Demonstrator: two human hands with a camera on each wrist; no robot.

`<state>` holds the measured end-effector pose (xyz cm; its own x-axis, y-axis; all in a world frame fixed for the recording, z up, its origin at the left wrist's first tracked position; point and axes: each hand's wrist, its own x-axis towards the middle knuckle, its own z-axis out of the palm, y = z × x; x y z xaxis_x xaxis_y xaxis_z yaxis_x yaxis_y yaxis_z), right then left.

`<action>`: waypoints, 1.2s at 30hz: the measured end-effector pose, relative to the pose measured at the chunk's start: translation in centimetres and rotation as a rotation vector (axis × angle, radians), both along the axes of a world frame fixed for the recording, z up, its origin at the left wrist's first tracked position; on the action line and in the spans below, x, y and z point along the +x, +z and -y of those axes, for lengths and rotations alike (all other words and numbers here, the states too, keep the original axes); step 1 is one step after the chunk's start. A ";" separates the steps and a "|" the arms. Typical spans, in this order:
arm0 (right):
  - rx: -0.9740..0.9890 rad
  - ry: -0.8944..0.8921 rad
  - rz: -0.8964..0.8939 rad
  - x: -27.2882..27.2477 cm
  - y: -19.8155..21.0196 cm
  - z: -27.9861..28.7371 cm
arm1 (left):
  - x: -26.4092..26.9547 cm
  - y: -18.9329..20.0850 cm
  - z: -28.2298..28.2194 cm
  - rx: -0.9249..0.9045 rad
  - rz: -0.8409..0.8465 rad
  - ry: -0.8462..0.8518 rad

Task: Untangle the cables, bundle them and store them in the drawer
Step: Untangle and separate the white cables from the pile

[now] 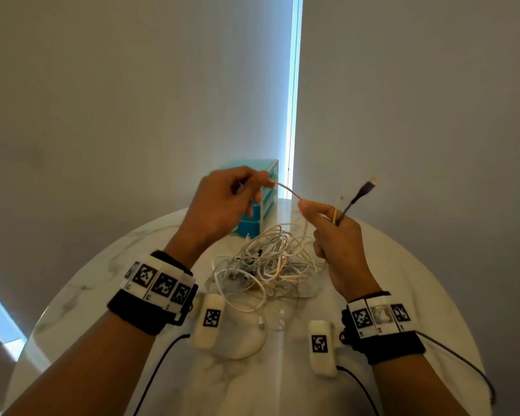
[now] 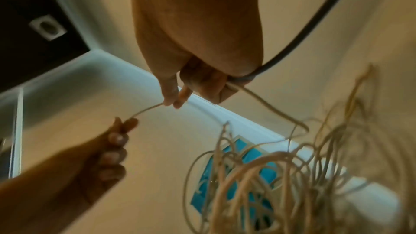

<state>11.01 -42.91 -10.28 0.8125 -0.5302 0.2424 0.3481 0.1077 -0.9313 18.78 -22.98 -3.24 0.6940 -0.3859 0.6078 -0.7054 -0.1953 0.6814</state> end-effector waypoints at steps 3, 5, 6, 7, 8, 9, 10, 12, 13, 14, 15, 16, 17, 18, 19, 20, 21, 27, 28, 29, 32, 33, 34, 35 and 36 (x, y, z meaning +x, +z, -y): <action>-0.056 -0.007 -0.049 0.0 -0.4 0.1 | 0.3 2.2 -0.8 -0.271 0.029 0.128; -0.062 -0.007 -0.083 0.2 -0.9 0.3 | 0.5 3.8 -1.7 -0.425 0.002 0.158; -0.084 0.025 -0.109 0.3 -1.0 0.4 | 0.5 4.4 -2.1 -0.448 0.012 0.176; -0.125 0.083 -0.141 0.4 -1.3 0.6 | 0.4 4.8 -2.4 -0.449 0.031 0.186; -0.179 0.159 -0.180 0.3 -1.4 0.4 | 0.2 5.1 -2.7 -0.443 0.051 0.189; -0.247 0.233 -0.218 0.2 -1.6 0.1 | 0.1 5.5 -2.8 -0.441 0.066 0.192; -0.320 0.285 -0.251 0.0 -1.7 -0.2 | 0.0 5.8 -3.0 -0.447 0.079 0.196; -0.464 0.264 -0.296 -0.1 -2.1 -0.6 | 0.0 6.7 -3.7 -0.499 0.101 0.210; -0.512 0.216 -0.311 0.0 -2.4 -0.4 | 0.0 7.2 -4.1 -0.532 0.110 0.221; -0.523 0.181 -0.325 0.1 -2.7 -0.2 | 0.0 7.7 -4.6 -0.559 0.117 0.234; -0.514 0.168 -0.331 0.3 -2.9 0.1 | -0.1 8.1 -5.1 -0.577 0.120 0.242; -0.484 0.176 -0.321 0.3 -2.8 0.1 | -0.2 8.4 -5.4 -0.587 0.120 0.241; -0.452 0.202 -0.300 0.5 -2.8 0.0 | -0.3 8.6 -5.5 -0.588 0.119 0.236; -0.433 0.232 -0.279 0.5 -2.6 -0.4 | -0.4 8.6 -5.6 -0.579 0.119 0.230; -0.449 0.265 -0.257 0.5 -2.3 -0.8 | -0.5 8.7 -5.5 -0.567 0.121 0.229; -0.490 0.278 -0.241 0.5 -2.1 -1.3 | -0.7 8.6 -5.4 -0.556 0.123 0.229; -0.562 0.271 -0.232 0.6 -2.2 -1.7 | -0.7 8.6 -5.3 -0.550 0.128 0.231; -0.688 0.022 -0.243 0.7 -2.9 -0.8 | -0.3 9.1 -7.0 -0.690 0.155 0.252; -0.606 -0.023 -0.181 0.5 -2.5 -0.7 | -0.3 9.0 -7.1 -0.680 0.143 0.258; -0.551 -0.045 -0.099 0.3 -1.8 -0.9 | -0.4 8.9 -6.8 -0.648 0.134 0.252; -0.530 0.139 0.039 -0.1 -0.2 -4.0 | -1.6 8.1 -5.1 -0.543 0.126 0.188; -0.557 0.226 0.024 0.0 -0.1 -5.2 | -1.9 7.9 -4.5 -0.520 0.126 0.163; -0.589 0.267 -0.009 0.3 -0.3 -6.0 | -2.1 7.9 -4.0 -0.508 0.129 0.146; -0.613 0.272 -0.049 0.6 -0.7 -6.4 | -2.3 7.8 -3.7 -0.516 0.136 0.138; -0.636 0.247 -0.092 0.9 -1.1 -6.3 | -2.3 8.0 -3.7 -0.554 0.140 0.129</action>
<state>11.93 -36.57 -11.40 0.9235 -0.1044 0.3691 0.2997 -0.4040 -0.8643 16.53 -19.29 4.73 0.6131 0.0979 0.7839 -0.7900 0.0736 0.6086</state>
